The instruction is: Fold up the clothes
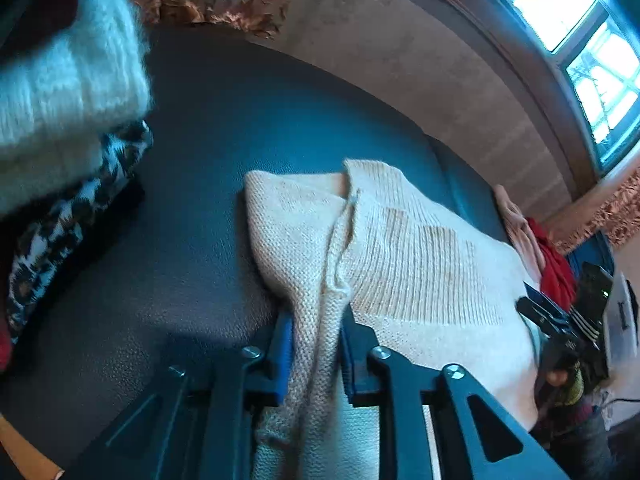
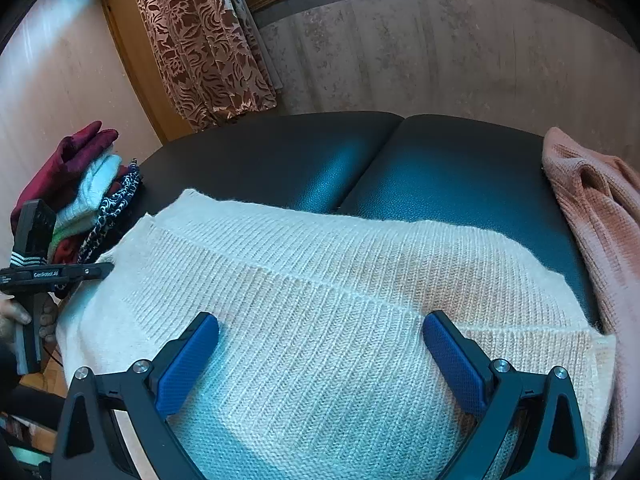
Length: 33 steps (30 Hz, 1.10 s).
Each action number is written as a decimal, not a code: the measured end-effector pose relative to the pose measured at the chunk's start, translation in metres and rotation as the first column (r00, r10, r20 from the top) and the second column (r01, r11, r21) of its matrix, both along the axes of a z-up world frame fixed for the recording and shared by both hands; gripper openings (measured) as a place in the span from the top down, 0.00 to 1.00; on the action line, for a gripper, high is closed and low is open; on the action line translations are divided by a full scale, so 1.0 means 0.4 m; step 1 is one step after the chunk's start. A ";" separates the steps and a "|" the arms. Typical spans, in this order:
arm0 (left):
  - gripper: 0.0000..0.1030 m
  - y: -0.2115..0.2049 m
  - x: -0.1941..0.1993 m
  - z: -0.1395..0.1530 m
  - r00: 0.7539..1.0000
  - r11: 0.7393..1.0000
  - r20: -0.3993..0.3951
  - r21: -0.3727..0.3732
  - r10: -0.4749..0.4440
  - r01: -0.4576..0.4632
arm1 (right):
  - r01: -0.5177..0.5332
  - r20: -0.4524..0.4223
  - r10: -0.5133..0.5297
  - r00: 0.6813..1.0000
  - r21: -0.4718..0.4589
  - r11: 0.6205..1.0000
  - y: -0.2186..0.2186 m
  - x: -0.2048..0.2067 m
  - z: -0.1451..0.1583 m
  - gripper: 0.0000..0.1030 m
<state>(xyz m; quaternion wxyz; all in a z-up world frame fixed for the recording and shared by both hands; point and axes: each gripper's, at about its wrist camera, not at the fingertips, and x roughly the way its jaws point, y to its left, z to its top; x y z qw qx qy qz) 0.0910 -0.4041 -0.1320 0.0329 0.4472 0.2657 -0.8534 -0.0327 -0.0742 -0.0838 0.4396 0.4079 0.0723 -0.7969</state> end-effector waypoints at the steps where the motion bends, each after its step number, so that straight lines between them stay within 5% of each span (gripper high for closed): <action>1: 0.84 0.000 -0.003 0.008 1.000 1.000 0.003 -0.013 0.008 -0.008 | -0.003 0.004 0.003 1.000 0.003 1.000 -0.001 0.000 0.001 0.00; 6: 0.88 -0.029 -0.007 0.052 0.998 0.998 0.002 -0.039 0.055 -0.055 | -0.111 0.077 0.110 0.991 0.020 0.994 0.026 -0.008 0.034 0.00; 14: 0.89 -0.025 -0.001 0.118 0.999 0.995 -0.005 -0.080 0.053 -0.053 | -0.217 0.122 0.211 0.970 0.035 0.976 0.224 -0.011 0.120 0.00; 22: 0.89 -0.016 0.011 0.167 1.000 0.996 -0.003 -0.083 0.023 -0.023 | -0.379 0.119 0.363 0.924 0.164 0.911 0.198 0.029 0.084 0.00; 27: 0.89 -0.006 0.005 0.215 0.998 0.999 -0.057 0.041 0.013 -0.011 | -0.396 0.139 0.371 0.918 0.303 0.867 0.172 0.012 -0.023 0.00; 33: 0.90 0.059 -0.031 0.271 0.989 0.978 -0.148 0.206 0.004 0.027 | -0.371 0.096 0.358 0.929 0.258 0.892 0.193 0.021 -0.033 0.00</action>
